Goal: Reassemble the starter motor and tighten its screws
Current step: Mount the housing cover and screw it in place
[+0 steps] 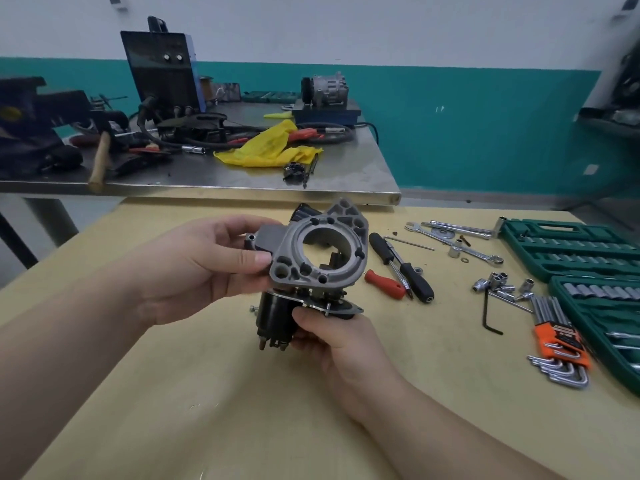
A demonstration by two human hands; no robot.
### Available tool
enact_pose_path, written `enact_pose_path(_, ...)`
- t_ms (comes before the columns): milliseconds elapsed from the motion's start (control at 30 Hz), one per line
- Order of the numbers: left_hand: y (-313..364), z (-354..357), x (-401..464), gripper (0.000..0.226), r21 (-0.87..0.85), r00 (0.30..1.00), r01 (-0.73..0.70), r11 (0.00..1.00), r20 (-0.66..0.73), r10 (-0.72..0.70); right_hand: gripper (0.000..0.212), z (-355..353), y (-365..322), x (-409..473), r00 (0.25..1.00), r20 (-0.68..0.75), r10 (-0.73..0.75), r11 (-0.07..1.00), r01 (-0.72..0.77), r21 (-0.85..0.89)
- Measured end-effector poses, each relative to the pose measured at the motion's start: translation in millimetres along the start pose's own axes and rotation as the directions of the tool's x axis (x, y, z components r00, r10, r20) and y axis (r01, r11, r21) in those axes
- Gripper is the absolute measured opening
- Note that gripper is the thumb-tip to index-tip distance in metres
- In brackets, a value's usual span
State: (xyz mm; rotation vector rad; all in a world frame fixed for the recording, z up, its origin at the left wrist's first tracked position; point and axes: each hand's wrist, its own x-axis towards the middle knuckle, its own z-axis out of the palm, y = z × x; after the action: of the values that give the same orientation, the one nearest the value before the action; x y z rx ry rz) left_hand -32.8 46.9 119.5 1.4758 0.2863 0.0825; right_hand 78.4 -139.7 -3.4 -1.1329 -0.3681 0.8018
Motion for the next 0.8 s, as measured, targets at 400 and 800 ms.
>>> enact_pose_path(400,11.3,53.4,-11.7,0.023,0.725,0.881,-0.222,0.652,-0.137,0.453,0.025,2.7,-4.3,-3.2,0.999,0.005,0.032,0.993,-0.032,0.116)
enact_pose_path(800,-7.4,28.8,31.0,0.032,0.168,0.883,-0.339,0.926,-0.284,0.375,0.046,1.3,-1.5,-1.8,0.998,0.053,0.014,0.999,-0.017,0.044)
